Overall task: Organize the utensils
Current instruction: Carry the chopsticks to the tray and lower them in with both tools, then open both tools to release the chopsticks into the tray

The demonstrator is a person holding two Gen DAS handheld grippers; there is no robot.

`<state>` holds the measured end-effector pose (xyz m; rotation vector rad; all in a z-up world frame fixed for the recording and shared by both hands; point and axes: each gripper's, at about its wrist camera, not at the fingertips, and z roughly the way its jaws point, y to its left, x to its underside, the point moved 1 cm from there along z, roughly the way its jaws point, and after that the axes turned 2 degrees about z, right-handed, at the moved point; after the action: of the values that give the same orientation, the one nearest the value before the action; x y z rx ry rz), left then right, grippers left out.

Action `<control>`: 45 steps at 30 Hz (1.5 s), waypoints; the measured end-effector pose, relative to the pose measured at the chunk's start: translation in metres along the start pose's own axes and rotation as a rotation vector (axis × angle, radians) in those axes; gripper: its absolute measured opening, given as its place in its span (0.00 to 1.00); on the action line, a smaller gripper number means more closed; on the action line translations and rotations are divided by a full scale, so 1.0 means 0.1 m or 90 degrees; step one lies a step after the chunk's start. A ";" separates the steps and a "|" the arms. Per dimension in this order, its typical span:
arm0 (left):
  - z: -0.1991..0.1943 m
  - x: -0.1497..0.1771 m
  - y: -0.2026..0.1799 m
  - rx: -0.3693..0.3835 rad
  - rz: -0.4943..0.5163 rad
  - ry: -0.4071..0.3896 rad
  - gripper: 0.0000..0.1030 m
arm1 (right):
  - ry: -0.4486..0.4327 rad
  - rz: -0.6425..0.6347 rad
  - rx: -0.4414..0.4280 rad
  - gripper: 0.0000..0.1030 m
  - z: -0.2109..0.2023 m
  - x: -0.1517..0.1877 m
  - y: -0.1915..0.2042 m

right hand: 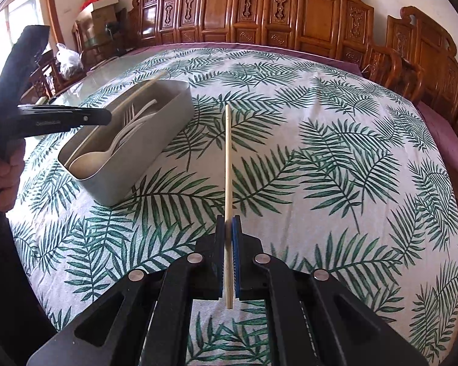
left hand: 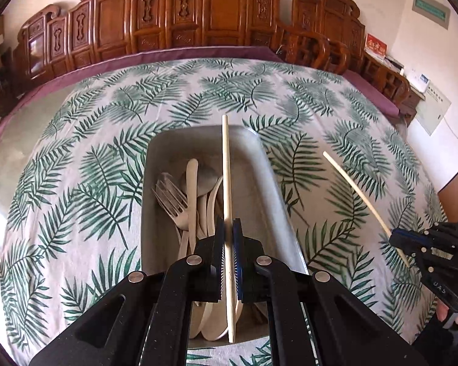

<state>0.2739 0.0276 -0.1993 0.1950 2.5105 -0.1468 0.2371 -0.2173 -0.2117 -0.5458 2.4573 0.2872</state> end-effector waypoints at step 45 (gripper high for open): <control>-0.46 -0.06 0.77 -0.039 -0.060 -0.089 0.82 | -0.004 0.061 -0.074 0.06 0.42 -0.76 1.13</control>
<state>0.2662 0.1097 -0.1626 0.0399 2.3817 -0.1182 0.2647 -0.0787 -0.1911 -0.4755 2.4759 0.4727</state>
